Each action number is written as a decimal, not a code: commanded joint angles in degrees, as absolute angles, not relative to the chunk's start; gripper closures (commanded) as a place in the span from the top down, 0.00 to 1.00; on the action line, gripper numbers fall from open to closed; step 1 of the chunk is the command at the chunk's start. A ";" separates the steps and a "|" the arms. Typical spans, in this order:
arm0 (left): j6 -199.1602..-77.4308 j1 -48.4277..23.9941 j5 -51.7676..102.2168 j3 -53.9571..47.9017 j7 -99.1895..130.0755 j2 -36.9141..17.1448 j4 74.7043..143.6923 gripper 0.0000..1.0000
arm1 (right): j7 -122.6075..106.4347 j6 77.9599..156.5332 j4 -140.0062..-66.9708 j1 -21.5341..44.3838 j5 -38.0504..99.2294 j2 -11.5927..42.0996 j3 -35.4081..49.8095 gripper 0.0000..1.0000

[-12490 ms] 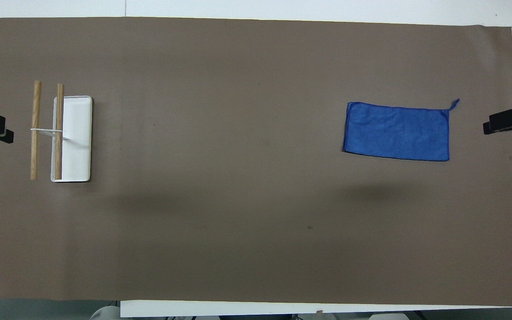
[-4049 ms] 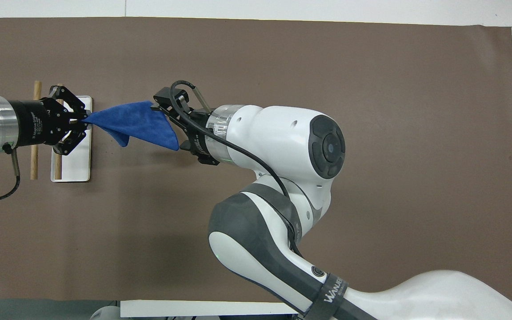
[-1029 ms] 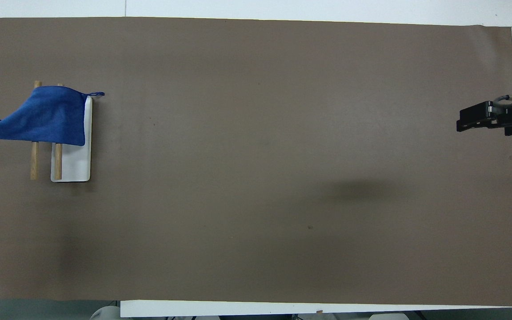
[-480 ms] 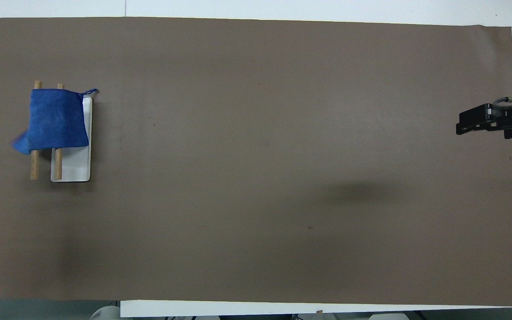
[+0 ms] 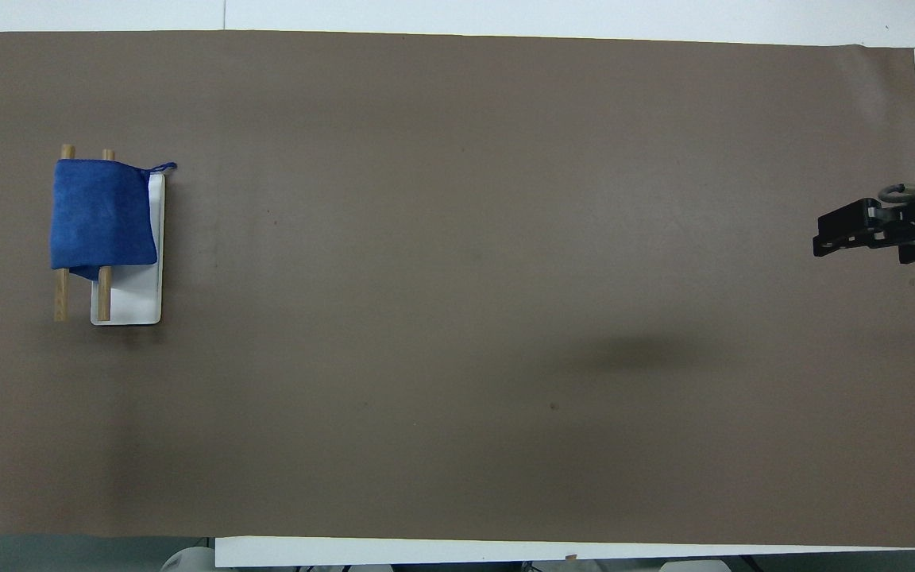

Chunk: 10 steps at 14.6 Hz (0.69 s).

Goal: Right arm passes towel to left arm to hang

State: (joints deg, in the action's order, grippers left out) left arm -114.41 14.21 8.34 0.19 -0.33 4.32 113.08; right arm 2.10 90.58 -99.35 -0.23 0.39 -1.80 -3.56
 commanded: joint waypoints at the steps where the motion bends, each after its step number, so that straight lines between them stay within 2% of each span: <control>1: -102.43 11.09 4.58 0.26 -0.53 4.39 106.63 1.00 | 1.49 89.56 -100.02 -0.53 0.35 -2.90 -3.52 1.00; 5: -85.21 2.40 -1.75 -0.09 -0.35 4.22 96.35 1.00 | 1.49 88.86 -100.02 -0.79 0.35 -2.99 -3.52 1.00; 7: -81.05 -2.09 -1.58 0.26 0.43 3.87 92.92 1.00 | 1.49 88.86 -100.02 -0.53 0.35 -2.99 -3.52 1.00; 10: -78.13 -4.48 -1.06 -0.26 5.26 3.87 91.58 1.00 | 1.49 88.86 -100.02 -0.53 0.35 -2.99 -3.43 1.00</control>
State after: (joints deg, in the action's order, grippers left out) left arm -80.39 -3.01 -0.33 -0.73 3.26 4.89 93.34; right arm 2.10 89.54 -99.35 -0.34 0.39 -1.90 -3.61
